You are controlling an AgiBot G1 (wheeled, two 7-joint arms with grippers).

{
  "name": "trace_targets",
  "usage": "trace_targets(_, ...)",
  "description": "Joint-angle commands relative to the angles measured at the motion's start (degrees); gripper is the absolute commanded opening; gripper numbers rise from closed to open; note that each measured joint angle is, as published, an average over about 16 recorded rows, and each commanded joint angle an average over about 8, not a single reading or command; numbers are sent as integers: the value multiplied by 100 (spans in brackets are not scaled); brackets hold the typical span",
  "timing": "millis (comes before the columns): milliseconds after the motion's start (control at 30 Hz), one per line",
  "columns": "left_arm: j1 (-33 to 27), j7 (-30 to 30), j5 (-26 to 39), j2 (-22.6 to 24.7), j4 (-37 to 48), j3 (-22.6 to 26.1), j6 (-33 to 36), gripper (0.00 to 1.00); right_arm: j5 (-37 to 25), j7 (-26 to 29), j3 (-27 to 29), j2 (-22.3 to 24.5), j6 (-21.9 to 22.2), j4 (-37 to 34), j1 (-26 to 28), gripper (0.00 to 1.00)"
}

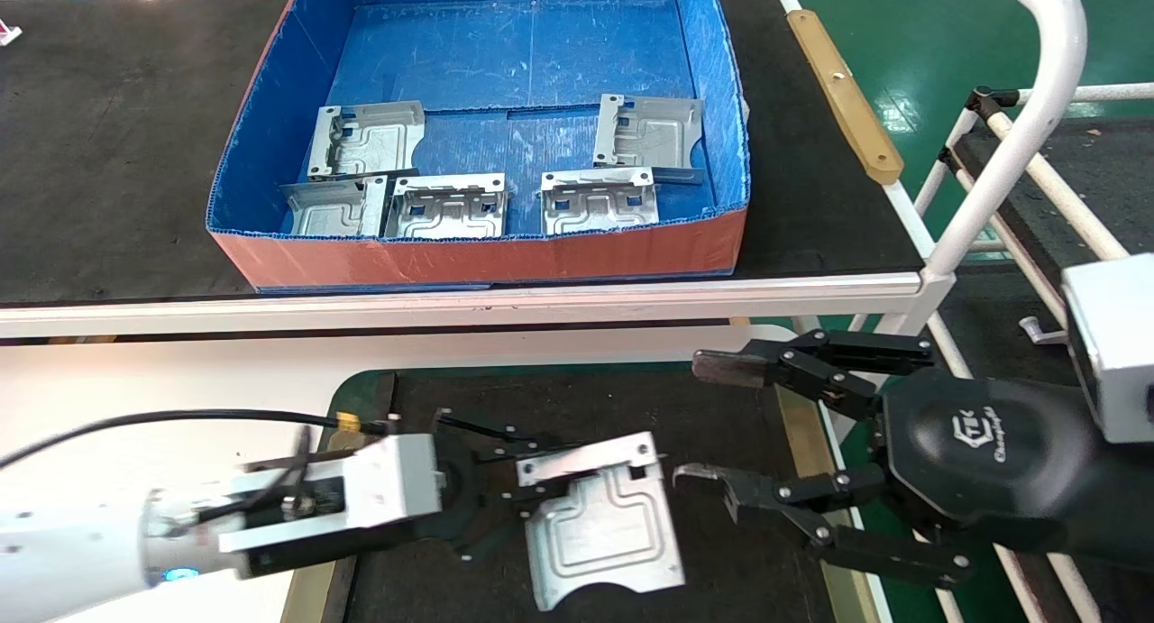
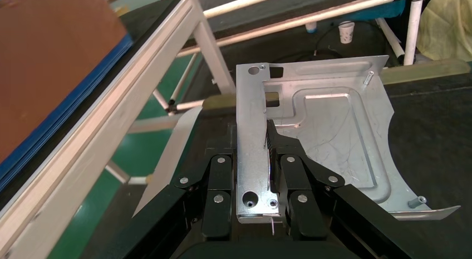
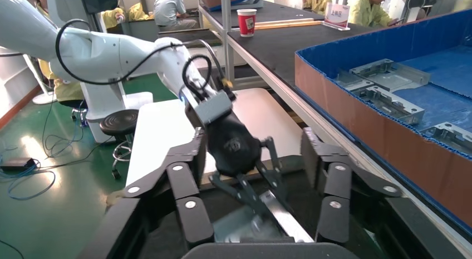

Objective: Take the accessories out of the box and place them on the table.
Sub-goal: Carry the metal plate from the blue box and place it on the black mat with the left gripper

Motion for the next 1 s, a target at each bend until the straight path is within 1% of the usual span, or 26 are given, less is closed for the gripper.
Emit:
trace_targets(33, 17, 68, 89, 168, 25, 61, -107, 0, 0, 0, 0, 0, 0, 0, 0, 100)
trace_targets(167, -107, 337, 269, 530, 355, 207, -114, 0, 0, 0, 0, 0, 0, 0, 0, 100)
trace_targets(333, -331, 795, 478, 1017, 995, 360, -119, 0, 0, 0, 0, 0, 0, 0, 0, 100)
trace_targets(733, -1128, 1998, 793, 2217, 3225, 537, -344, 0, 0, 0, 0, 0, 0, 0, 0, 100)
trace_targets(867, -1319, 2371, 792, 2456, 3788, 587, -440, 0, 0, 0, 0, 0, 0, 0, 0, 100)
trace_targets(1000, -1400, 2586, 703, 2556, 4054, 710, -612, 0, 0, 0, 0, 0, 0, 0, 0, 100)
